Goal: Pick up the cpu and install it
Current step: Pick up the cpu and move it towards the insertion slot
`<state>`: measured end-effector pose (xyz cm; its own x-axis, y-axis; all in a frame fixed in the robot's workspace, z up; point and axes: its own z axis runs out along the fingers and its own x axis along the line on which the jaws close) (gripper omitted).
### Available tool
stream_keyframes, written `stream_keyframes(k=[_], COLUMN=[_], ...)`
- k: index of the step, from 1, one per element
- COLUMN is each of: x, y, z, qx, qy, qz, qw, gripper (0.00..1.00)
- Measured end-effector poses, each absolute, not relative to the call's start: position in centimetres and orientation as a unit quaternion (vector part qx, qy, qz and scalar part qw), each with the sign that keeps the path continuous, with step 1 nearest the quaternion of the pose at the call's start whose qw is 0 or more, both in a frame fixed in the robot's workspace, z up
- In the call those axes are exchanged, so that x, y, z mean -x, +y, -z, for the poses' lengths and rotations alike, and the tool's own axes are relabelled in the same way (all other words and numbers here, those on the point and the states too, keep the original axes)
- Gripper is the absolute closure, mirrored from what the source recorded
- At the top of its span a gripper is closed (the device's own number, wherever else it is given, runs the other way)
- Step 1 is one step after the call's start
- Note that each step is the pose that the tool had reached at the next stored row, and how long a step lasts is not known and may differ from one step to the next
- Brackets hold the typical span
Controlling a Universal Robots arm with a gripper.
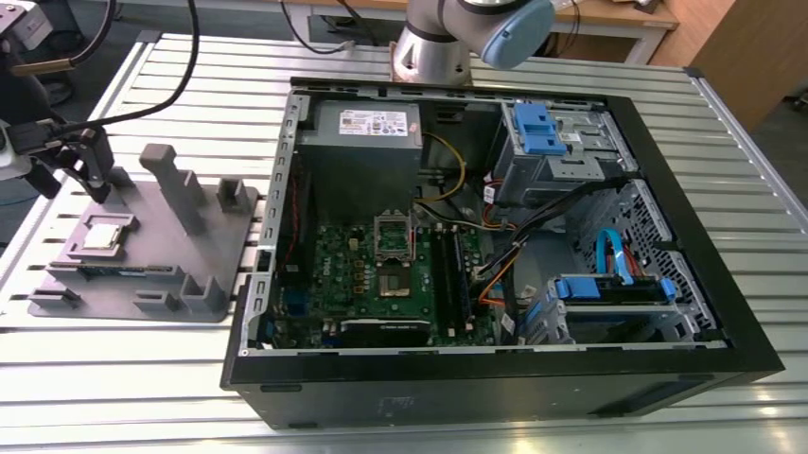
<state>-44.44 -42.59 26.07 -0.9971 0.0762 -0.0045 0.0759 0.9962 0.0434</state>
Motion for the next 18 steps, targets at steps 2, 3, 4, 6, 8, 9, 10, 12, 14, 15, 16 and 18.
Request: stream_keyframes(k=[2,3,4,6,8,9,10,12,14,15,16,18], x=[44.4,44.4,44.4,44.4,44.4,44.4,44.4,44.4,44.4,44.4,44.4,44.4], y=[-42.6,-42.6,-42.6,-42.6,-42.6,-42.6,-42.6,-42.6,-42.6,-42.6,-42.6,-42.6], z=[-25.9,-25.8,-25.7,-25.5,-25.3,-25.2,-25.1,-25.0,-25.0,-25.0,-25.0,-25.0], qx=[-0.038,-0.038,-0.038,-0.038,-0.038,-0.038,-0.038,-0.038,-0.038,-0.038,-0.038,-0.038], qy=[0.999,0.999,0.999,0.999,0.999,0.999,0.999,0.999,0.999,0.999,0.999,0.999], qz=[-0.021,-0.022,-0.022,-0.021,-0.021,-0.022,-0.021,-0.021,-0.021,-0.021,-0.021,-0.021], qw=[0.003,0.003,0.003,0.003,0.003,0.003,0.003,0.003,0.003,0.003,0.003,0.003], gripper=[0.41,0.41,0.41,0.41,0.41,0.41,0.41,0.41,0.41,0.41,0.41,0.41])
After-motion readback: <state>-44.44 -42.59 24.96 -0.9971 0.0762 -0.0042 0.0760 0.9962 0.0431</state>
